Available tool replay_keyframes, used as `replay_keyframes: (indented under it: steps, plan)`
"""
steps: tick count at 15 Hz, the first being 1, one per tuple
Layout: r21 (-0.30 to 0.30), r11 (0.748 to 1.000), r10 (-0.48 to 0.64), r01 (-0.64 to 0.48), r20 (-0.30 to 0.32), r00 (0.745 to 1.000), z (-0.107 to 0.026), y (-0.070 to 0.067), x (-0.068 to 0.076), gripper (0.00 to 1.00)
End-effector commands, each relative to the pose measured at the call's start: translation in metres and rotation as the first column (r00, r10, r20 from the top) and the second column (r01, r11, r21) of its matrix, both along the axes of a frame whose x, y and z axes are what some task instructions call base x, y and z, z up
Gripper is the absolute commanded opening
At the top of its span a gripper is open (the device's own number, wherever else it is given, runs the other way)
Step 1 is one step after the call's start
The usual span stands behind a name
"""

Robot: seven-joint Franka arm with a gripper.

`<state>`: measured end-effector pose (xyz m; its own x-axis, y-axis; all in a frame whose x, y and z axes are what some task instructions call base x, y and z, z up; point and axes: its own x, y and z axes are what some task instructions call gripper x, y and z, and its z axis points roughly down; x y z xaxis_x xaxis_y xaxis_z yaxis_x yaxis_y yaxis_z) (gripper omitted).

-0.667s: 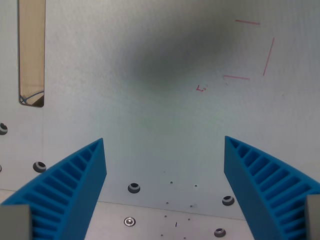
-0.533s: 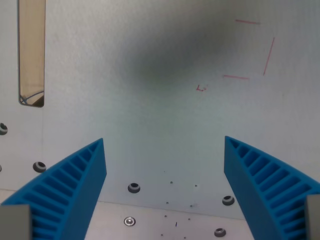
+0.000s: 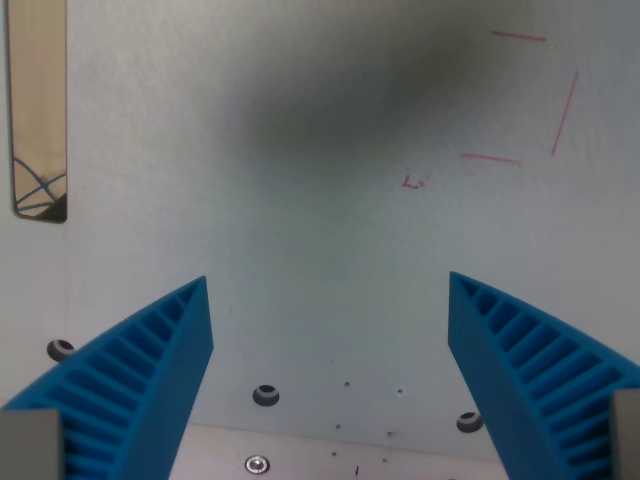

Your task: Move in gripper positive z

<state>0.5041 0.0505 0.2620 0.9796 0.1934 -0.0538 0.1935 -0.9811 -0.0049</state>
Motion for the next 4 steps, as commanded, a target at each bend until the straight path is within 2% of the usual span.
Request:
replay_keyframes:
  steps: [1,4]
  plan:
    - [0.002,1.000,0.000,0.000,0.046,0.999,-0.012,-0.001,-0.004,1.00]
    - [0.002,1.000,0.000,0.000,0.046,0.999,-0.027,-0.001,-0.004,1.00]
